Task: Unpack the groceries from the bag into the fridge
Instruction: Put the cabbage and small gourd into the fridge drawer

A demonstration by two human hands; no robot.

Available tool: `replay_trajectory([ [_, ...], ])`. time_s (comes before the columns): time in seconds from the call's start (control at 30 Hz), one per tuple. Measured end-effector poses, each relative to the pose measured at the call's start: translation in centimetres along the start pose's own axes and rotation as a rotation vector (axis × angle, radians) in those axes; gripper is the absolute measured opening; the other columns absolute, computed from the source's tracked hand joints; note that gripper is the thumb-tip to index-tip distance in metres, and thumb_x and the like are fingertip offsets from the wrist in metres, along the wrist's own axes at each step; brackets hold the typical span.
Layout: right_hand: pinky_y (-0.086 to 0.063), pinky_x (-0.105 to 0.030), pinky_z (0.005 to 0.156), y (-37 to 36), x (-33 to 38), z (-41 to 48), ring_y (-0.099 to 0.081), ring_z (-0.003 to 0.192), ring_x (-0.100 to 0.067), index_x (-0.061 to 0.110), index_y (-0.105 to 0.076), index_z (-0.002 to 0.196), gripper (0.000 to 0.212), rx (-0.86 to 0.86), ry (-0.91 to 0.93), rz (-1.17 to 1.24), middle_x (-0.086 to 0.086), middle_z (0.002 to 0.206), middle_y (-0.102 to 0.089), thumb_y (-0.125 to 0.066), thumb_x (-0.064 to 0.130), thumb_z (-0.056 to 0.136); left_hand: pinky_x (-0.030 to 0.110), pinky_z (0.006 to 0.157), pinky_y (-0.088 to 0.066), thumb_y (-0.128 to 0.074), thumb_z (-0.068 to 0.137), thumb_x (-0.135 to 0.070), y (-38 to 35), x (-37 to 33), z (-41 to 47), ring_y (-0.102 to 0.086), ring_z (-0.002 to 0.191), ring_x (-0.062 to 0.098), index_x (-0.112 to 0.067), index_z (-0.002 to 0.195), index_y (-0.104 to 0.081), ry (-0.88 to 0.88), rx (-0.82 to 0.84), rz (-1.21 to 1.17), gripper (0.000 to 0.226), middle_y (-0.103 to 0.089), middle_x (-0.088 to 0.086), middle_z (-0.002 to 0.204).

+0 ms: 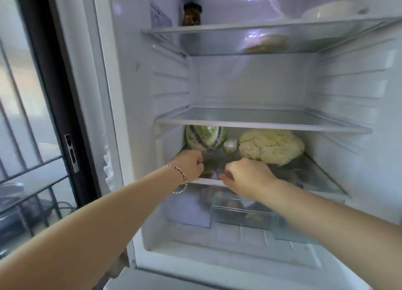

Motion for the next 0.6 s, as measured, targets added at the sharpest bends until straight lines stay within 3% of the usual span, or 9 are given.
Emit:
replay_trajectory([
  [0.1, -0.041, -0.033, 0.071, 0.3, 2.0, -2.9, -0.06, 0.1, -0.033, 0.015, -0.062, 0.106, 0.036, 0.051, 0.111, -0.028, -0.012, 0.111, -0.063, -0.036, 0.039, 0.097, 0.03, 0.087, -0.044, -0.041, 0.094, -0.019, 1.5, -0.6, -5.0, -0.057, 0.107, 0.028, -0.009, 0.111, -0.06, 0.107, 0.036, 0.143, 0.027, -0.061, 0.011, 0.117],
  [0.23, -0.044, -0.035, 0.09, -0.2, 5.6, -7.0, -0.055, 0.114, -0.032, 0.016, -0.061, 0.116, 0.036, 0.221, 0.347, -0.054, -0.013, 0.125, -0.058, -0.042, 0.038, 0.094, 0.028, 0.089, -0.044, -0.043, 0.096, -0.021, 2.3, 0.2, -13.7, -0.057, 0.111, 0.024, -0.007, 0.118, -0.06, 0.336, 0.182, 0.22, 0.032, -0.06, 0.01, 0.121],
  [0.3, -0.046, -0.034, 0.085, -0.7, 8.3, -8.8, -0.057, 0.11, -0.032, 0.015, -0.063, 0.113, 0.033, 0.286, 0.481, -0.103, -0.013, 0.12, -0.06, -0.045, 0.034, 0.093, 0.024, 0.081, -0.045, -0.044, 0.096, -0.025, 2.4, 0.9, -19.4, -0.057, 0.099, 0.021, -0.008, 0.118, -0.061, 0.443, 0.248, 0.234, 0.032, -0.061, 0.008, 0.116],
  [0.4, -0.046, -0.032, 0.066, -1.9, 13.6, -12.0, -0.057, 0.086, -0.031, 0.008, -0.065, 0.09, 0.027, 0.43, 0.654, -0.106, -0.012, 0.09, -0.059, -0.047, 0.028, 0.089, 0.023, 0.069, -0.04, -0.043, 0.096, -0.025, 2.6, 2.0, -29.6, -0.048, 0.085, 0.017, -0.006, 0.114, -0.061, 0.603, 0.345, 0.247, 0.032, -0.054, 0.005, 0.096],
  [0.43, -0.043, -0.033, 0.064, -2.2, 15.5, -13.3, -0.055, 0.083, -0.03, 0.008, -0.064, 0.086, 0.027, 0.469, 0.715, -0.126, -0.01, 0.086, -0.056, -0.047, 0.027, 0.089, 0.025, 0.073, -0.04, -0.042, 0.096, -0.025, 2.5, 2.4, -32.8, -0.05, 0.086, 0.02, -0.005, 0.112, -0.062, 0.663, 0.371, 0.249, 0.033, -0.055, 0.006, 0.095],
  [0.53, -0.041, -0.032, 0.067, -2.5, 21.6, -17.7, -0.057, 0.09, -0.031, 0.01, -0.064, 0.095, 0.025, 0.52, 0.892, -0.152, -0.009, 0.098, -0.061, -0.047, 0.027, 0.092, 0.032, 0.086, -0.047, -0.041, 0.097, -0.017, 3.0, 2.6, -42.5, -0.058, 0.106, 0.03, -0.003, 0.115, -0.061, 0.854, 0.34, 0.182, 0.03, -0.062, 0.012, 0.11],
  [0.6, -0.041, -0.03, 0.062, -1.8, 26.4, -21.9, -0.056, 0.083, -0.029, 0.009, -0.061, 0.084, 0.023, 0.492, 1.046, -0.133, -0.007, 0.09, -0.06, -0.048, 0.027, 0.093, 0.032, 0.088, -0.046, -0.042, 0.096, -0.019, 4.4, 2.2, -49.5, -0.057, 0.111, 0.029, -0.005, 0.116, -0.06, 0.994, 0.277, 0.213, 0.03, -0.061, 0.01, 0.117],
])
Point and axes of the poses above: each hand's wrist, its own z-axis towards the middle knuckle, its own y-axis out of the back of the hand, x = y × z, the point moved 1 cm from there along z, towards the middle knuckle
